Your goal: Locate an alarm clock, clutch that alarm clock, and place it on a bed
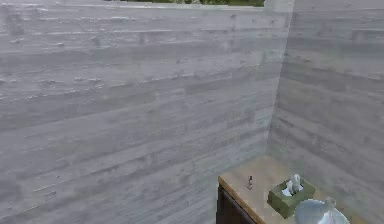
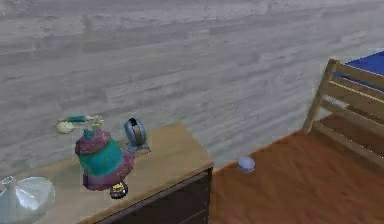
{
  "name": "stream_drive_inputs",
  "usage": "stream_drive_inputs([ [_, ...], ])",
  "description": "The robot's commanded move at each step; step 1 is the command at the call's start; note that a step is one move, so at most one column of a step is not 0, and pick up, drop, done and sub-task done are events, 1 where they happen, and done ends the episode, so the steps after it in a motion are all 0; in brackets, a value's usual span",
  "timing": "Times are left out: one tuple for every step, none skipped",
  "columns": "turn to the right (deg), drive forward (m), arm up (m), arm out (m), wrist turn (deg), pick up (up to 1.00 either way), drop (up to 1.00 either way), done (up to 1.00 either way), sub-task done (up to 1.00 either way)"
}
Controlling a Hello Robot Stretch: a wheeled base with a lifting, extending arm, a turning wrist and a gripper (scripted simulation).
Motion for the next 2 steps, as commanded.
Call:
stream_drive_inputs([
  [-12.0, 0.00, 0.00, 0.00, 0.0, 0.00, 0.00, 0.00, 0.00],
  [0.0, 0.00, 0.50, 0.00, 0.0, 0.00, 0.00, 0.00, 0.00],
])
